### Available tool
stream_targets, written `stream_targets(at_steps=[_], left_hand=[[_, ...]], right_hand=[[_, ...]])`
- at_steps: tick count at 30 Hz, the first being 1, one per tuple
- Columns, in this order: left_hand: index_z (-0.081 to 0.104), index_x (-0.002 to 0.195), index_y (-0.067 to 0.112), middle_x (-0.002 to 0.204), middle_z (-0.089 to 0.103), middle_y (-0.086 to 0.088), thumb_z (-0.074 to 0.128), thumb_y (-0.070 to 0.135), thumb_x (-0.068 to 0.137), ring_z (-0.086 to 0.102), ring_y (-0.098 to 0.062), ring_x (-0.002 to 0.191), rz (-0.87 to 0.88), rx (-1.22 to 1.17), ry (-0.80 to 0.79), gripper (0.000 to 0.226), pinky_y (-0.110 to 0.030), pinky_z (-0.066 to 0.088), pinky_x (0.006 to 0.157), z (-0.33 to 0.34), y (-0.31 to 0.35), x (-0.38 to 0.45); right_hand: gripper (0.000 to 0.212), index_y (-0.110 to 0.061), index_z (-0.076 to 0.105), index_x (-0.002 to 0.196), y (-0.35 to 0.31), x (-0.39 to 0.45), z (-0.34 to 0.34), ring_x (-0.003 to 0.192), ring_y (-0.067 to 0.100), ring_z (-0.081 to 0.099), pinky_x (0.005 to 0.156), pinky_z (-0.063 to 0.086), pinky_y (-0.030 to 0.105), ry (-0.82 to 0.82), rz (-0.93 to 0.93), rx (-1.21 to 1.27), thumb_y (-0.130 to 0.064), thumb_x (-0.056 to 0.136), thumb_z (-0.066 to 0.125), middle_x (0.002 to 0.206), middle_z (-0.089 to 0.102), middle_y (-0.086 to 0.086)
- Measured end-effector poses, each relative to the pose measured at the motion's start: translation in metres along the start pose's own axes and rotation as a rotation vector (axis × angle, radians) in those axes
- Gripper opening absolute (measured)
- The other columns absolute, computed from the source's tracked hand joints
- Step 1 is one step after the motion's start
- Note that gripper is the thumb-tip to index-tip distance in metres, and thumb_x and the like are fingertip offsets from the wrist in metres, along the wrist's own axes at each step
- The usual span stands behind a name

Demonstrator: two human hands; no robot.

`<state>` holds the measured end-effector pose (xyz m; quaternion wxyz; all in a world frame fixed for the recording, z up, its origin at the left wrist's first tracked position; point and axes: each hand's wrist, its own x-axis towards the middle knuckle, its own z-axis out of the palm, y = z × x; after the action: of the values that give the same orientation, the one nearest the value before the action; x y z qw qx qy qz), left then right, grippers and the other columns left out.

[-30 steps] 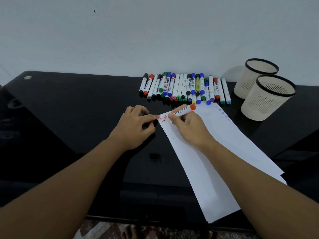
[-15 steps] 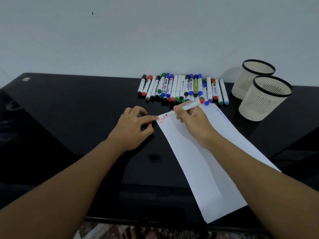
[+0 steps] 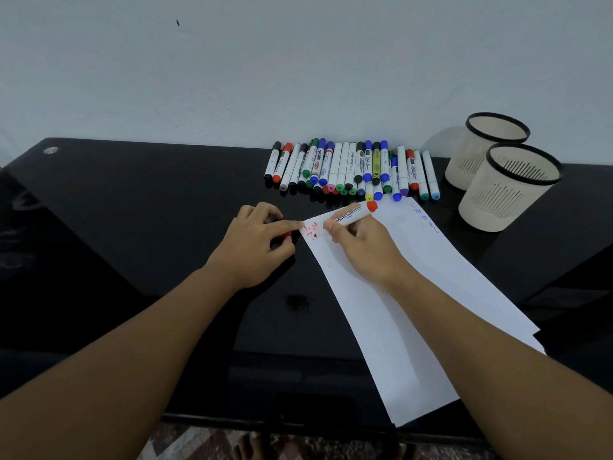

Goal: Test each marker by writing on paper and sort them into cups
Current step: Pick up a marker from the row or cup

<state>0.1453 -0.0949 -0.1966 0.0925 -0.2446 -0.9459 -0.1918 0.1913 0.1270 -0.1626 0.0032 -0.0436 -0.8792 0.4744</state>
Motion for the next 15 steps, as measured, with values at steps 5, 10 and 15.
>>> stream_targets(at_steps=[5,10,15], left_hand=[[0.061,0.134,0.046,0.127,0.048,0.011,0.034,0.054,0.093,0.039,-0.015,0.110,0.000,0.006,-0.006,0.049,-0.042,0.045,0.097,-0.0009,0.0004,0.0004],[0.060,0.134,0.046,0.126,0.047,0.011,0.033,0.054,0.093,0.039,-0.015,0.109,0.000,0.000,-0.007,0.050,-0.042,0.045,0.097,-0.0011,0.0010,0.0004],[0.061,0.134,0.046,0.126,0.047,0.011,0.033,0.054,0.093,0.039,-0.014,0.108,0.005,0.000,0.000,0.050,-0.042,0.045,0.096,-0.0009,0.0007,0.0000]], right_hand=[[0.044,-0.011,0.064,0.125,0.0001,0.0001,0.0009,0.102,0.013,0.063,0.092,0.053,0.032,-0.002,0.014,-0.003,-0.048,0.103,0.056,0.115,0.065,-0.007],[0.046,-0.009,0.066,0.122,0.0012,0.0030,0.0011,0.104,0.018,0.067,0.095,0.056,0.038,0.014,0.026,-0.025,-0.049,0.102,0.056,0.115,0.069,-0.001],[0.044,-0.013,0.063,0.129,-0.0002,-0.0004,0.0001,0.105,0.013,0.062,0.091,0.052,0.029,-0.007,0.019,-0.015,-0.047,0.103,0.056,0.116,0.062,-0.007]])
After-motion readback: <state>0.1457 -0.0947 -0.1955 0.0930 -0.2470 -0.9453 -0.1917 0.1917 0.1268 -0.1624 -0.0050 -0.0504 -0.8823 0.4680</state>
